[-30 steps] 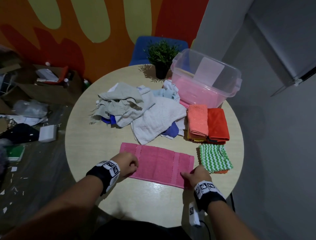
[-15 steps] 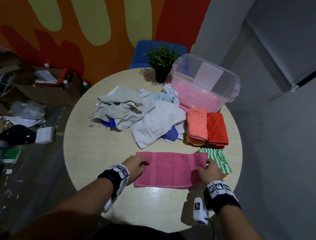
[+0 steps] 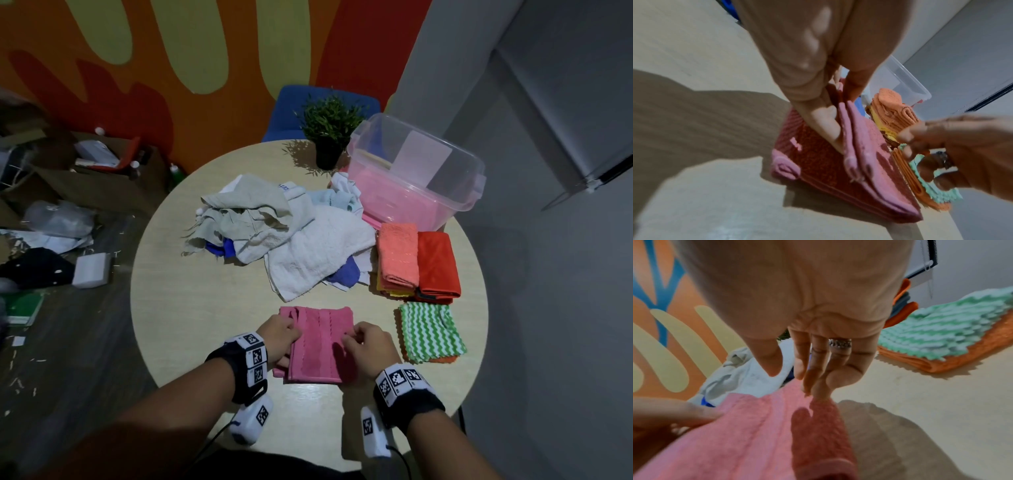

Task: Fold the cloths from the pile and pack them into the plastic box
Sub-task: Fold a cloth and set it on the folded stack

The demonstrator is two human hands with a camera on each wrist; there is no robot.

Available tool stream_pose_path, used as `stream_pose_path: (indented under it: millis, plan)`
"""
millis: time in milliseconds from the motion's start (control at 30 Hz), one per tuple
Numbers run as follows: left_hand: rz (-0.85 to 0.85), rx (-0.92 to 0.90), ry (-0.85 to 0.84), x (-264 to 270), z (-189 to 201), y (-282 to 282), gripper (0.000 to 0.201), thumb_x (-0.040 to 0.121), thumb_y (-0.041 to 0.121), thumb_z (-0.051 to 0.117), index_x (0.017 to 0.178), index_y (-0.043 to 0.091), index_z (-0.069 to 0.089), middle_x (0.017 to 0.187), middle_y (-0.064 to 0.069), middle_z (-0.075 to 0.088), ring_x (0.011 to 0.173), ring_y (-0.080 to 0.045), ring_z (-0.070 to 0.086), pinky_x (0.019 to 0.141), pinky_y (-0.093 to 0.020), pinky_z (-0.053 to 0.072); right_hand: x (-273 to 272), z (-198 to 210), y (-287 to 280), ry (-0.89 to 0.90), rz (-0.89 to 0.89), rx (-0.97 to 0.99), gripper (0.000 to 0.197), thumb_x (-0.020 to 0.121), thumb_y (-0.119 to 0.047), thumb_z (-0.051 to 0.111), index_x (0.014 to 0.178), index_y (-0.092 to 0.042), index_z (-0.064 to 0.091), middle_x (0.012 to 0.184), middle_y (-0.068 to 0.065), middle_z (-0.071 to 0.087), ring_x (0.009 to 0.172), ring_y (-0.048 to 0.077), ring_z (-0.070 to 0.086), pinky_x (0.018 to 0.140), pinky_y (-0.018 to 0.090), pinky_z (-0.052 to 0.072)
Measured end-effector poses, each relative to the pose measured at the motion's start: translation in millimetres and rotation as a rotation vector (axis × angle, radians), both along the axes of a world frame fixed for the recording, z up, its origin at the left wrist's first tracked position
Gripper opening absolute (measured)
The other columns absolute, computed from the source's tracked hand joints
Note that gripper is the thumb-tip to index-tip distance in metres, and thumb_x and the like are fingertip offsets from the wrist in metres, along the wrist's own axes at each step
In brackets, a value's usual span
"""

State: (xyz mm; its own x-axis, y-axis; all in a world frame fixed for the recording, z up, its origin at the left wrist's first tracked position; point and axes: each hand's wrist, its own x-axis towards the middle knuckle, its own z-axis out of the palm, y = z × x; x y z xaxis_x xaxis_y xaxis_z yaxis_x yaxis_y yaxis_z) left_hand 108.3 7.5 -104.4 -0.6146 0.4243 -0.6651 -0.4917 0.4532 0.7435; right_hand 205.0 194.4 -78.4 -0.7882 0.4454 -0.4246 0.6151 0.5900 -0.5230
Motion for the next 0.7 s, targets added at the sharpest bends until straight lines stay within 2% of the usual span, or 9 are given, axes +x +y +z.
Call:
stream_pose_path:
  millis: [67, 100, 200, 300, 367, 433, 533, 633, 700]
  plan:
    - [0.023, 0.004, -0.019, -2, -3, -4, 0.022, 0.101, 0.011, 0.046, 0.098, -0.007, 0.058, 0.084, -0.031, 0.068, 0.070, -0.039, 0.072, 0.058, -0.044, 0.060, 6, -7, 7, -0.061, -0.007, 0.028, 0.013, 0.090, -0.033, 0.065, 0.088, -0.021, 0.066, 0.087, -0.001, 0.069, 0.084, 0.017, 0.063, 0.074, 0.027, 0.047]
    - [0.017, -0.018, 0.003, -4, -4, -7, 0.022, 0.101, 0.012, 0.045, 0.100, -0.004, 0.061, 0.082, -0.027, 0.069, 0.066, -0.037, 0.071, 0.056, -0.041, 0.058, 8, -11, 9, -0.077, -0.012, 0.036, 0.011, 0.090, -0.032, 0.064, 0.089, -0.021, 0.066, 0.088, -0.001, 0.070, 0.085, 0.018, 0.063, 0.075, 0.027, 0.048]
    - [-0.052, -0.144, 0.169, -13, -9, -14, 0.023, 0.100, 0.021, 0.049, 0.094, 0.004, 0.063, 0.077, -0.014, 0.068, 0.062, -0.026, 0.064, 0.056, -0.040, 0.054, 7, -20, 9, -0.113, -0.037, 0.050, 0.014, 0.090, -0.034, 0.063, 0.090, -0.020, 0.067, 0.089, 0.000, 0.069, 0.085, 0.019, 0.063, 0.075, 0.029, 0.050]
    - [-0.235, -0.386, 0.375, -20, -12, -17, 0.017, 0.099, 0.030, 0.052, 0.092, 0.014, 0.055, 0.083, -0.003, 0.063, 0.069, -0.017, 0.058, 0.055, -0.026, 0.043, 1, -30, 5, -0.163, -0.052, 0.068, 0.029, 0.090, -0.045, 0.062, 0.094, -0.017, 0.066, 0.093, 0.003, 0.069, 0.082, 0.019, 0.061, 0.070, 0.027, 0.044]
    - [-0.295, -0.485, 0.464, -22, -18, -18, 0.019, 0.096, 0.033, 0.055, 0.099, 0.016, 0.046, 0.087, -0.004, 0.061, 0.070, -0.020, 0.059, 0.057, -0.028, 0.044, -2, -39, 1, -0.194, -0.052, 0.065, 0.040, 0.087, -0.054, 0.063, 0.092, -0.015, 0.064, 0.091, 0.004, 0.067, 0.079, 0.019, 0.061, 0.067, 0.027, 0.045]
    - [-0.320, -0.562, 0.528, -21, -22, -19, 0.030, 0.093, 0.036, 0.058, 0.107, 0.018, 0.039, 0.094, -0.004, 0.059, 0.075, -0.022, 0.059, 0.059, -0.031, 0.046, -4, -45, -3, -0.201, -0.057, 0.033, 0.042, 0.082, -0.054, 0.069, 0.093, -0.014, 0.060, 0.091, 0.003, 0.065, 0.077, 0.017, 0.059, 0.062, 0.027, 0.042]
    - [-0.326, -0.626, 0.730, -22, -18, -15, 0.058, 0.087, 0.032, 0.067, 0.133, 0.027, 0.032, 0.123, 0.000, 0.046, 0.108, -0.023, 0.049, 0.078, -0.036, 0.048, -6, -43, -10, -0.178, -0.037, -0.040, 0.033, 0.080, -0.034, 0.075, 0.099, -0.014, 0.058, 0.093, 0.002, 0.062, 0.079, 0.017, 0.056, 0.058, 0.024, 0.039]
    - [-0.400, -0.375, 0.862, -26, 0, 2, 0.093, 0.078, 0.018, 0.072, 0.151, 0.036, 0.015, 0.145, 0.008, 0.037, 0.130, -0.019, 0.035, 0.103, -0.040, 0.042, -9, -30, -12, -0.014, 0.031, -0.177, 0.019, 0.079, -0.014, 0.069, 0.096, -0.018, 0.061, 0.089, -0.001, 0.065, 0.080, 0.019, 0.060, 0.071, 0.029, 0.049]
    - [-0.493, -0.219, 0.769, -35, 13, 13, 0.117, 0.066, 0.027, 0.080, 0.153, 0.045, 0.003, 0.148, 0.011, 0.034, 0.135, -0.012, 0.031, 0.111, -0.041, 0.032, -11, -15, -9, 0.126, 0.109, -0.289, 0.019, 0.075, -0.009, 0.063, 0.090, -0.020, 0.062, 0.084, -0.003, 0.067, 0.077, 0.019, 0.062, 0.076, 0.035, 0.053]
